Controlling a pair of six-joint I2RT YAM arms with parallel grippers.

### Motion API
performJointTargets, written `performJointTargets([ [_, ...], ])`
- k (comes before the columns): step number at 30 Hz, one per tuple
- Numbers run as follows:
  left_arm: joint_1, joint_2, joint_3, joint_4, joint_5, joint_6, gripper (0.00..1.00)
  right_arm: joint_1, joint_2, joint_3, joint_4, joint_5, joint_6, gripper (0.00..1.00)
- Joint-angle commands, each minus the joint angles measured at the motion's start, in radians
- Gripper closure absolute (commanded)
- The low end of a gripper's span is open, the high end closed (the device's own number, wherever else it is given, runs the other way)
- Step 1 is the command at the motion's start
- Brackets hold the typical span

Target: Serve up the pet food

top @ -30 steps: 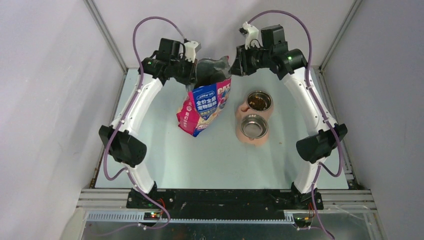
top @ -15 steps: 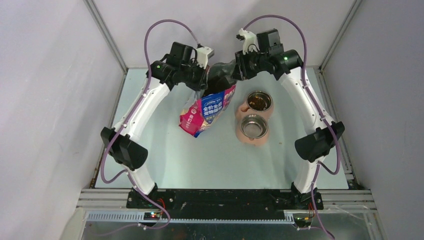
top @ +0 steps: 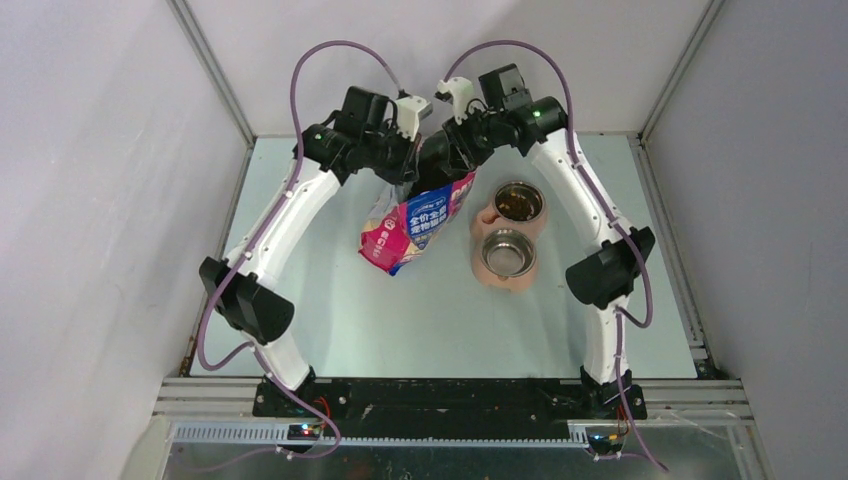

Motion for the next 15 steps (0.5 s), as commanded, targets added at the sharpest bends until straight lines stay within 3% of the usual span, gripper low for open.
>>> performJointTargets([
  [1,-0.032,-0.103,-0.002,0.083,0.106,-0.003,1.00,-0.005,0.052,0.131,-0.045,0.025,-0.135,1.00],
  [7,-0.040,-0.107,-0.019,0.076,0.106,0.004,1.00,-0.002,0.025,-0.013,0.057,0.079,-0.142,1.00],
  [15,-0.046,-0.108,-0.021,0.077,0.083,0.011,1.00,0.040,0.064,-0.094,0.025,0.042,-0.109,1.00],
])
